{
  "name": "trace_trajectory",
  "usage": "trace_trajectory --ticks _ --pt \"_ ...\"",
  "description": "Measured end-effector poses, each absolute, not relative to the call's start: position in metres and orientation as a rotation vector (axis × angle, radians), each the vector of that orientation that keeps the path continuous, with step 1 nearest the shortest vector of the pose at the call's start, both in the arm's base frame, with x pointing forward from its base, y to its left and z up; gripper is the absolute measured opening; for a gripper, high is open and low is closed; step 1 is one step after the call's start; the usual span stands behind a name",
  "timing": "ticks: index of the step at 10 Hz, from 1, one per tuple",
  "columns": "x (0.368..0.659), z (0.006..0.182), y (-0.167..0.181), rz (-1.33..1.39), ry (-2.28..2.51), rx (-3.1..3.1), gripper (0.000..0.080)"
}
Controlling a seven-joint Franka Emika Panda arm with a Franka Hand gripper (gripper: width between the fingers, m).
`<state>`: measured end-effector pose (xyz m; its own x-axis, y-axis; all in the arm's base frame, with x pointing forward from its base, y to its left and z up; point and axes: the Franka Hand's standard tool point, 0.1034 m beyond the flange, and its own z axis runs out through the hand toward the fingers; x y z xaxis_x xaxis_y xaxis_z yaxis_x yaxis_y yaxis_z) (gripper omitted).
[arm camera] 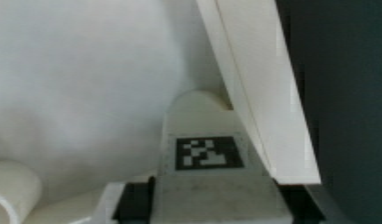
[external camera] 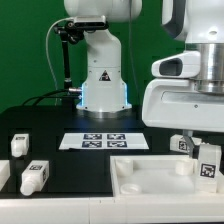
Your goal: Assemble one leg
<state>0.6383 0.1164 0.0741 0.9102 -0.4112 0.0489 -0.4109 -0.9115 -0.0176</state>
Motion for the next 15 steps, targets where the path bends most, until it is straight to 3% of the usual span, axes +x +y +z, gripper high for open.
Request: trace_trajectory --ticks 5,10,15 --pt "0.6403 0.0735 0.1169 -0.097 1.418 -2.792 0.0284" --pt "0.6419 0.0730 0.1151 0.015 2.270 -2.015 0.0285" --pt "0.6423 0.0732 0.1152 0.028 2.453 -1.787 0.0285"
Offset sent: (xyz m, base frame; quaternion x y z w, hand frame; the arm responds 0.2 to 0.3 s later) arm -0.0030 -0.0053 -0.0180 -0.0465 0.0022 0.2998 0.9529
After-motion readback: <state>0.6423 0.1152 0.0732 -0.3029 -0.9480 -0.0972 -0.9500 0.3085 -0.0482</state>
